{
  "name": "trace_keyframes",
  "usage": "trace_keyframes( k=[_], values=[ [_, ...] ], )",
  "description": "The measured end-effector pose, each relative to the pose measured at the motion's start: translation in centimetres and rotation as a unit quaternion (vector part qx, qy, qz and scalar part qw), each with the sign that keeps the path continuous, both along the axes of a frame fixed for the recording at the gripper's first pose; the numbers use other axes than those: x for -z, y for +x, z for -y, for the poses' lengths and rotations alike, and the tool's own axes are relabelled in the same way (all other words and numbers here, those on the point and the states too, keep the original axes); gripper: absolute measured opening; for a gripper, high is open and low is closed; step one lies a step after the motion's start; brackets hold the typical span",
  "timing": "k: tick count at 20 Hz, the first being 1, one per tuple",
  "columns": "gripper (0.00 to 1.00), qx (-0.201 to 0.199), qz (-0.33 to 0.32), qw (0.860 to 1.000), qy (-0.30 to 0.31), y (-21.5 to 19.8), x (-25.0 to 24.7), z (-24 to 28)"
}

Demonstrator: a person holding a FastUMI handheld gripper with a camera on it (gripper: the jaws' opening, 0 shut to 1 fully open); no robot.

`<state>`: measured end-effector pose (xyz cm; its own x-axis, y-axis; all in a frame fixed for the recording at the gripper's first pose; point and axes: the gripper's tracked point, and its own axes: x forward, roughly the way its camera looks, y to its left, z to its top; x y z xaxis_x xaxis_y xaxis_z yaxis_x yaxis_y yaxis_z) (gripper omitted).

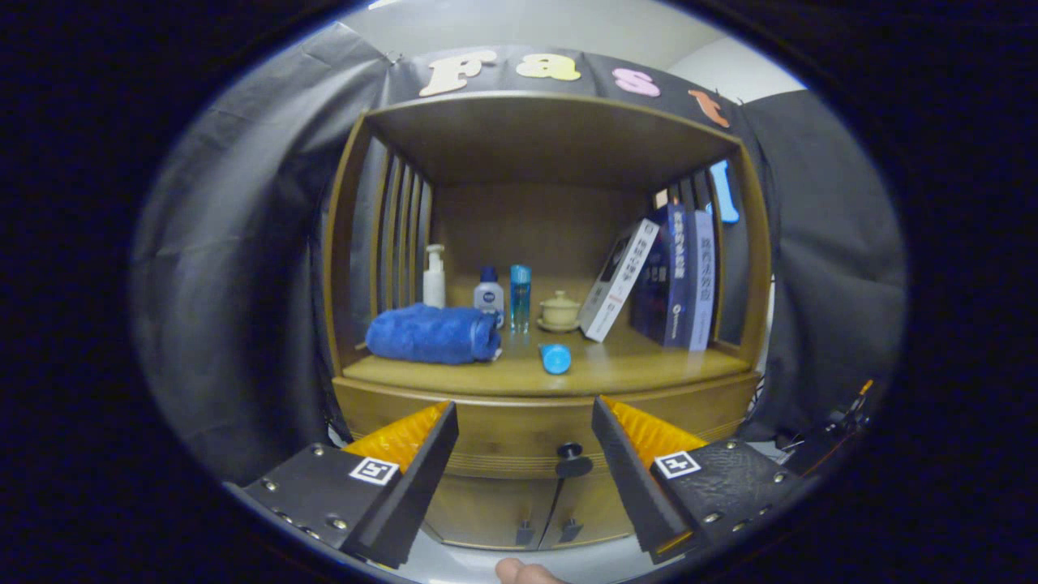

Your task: Pull open the drawer, take out the items inside it, and place them on the countertop above the cabinet.

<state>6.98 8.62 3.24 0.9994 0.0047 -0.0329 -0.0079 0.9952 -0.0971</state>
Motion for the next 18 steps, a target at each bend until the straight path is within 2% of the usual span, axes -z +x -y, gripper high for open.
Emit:
trace_keyframes(
  k=[4, 9, 18],
  values=[
    [0.99, 0.023, 0.032, 0.999, -0.01, -4.1, -5.7, 2.7],
    [0.99, 0.017, 0.027, 0.999, 0.022, -8.1, -9.2, 4.9],
    [0.99, 0.004, 0.028, 0.999, 0.016, -14.1, -9.8, 7.5]
  ],
)
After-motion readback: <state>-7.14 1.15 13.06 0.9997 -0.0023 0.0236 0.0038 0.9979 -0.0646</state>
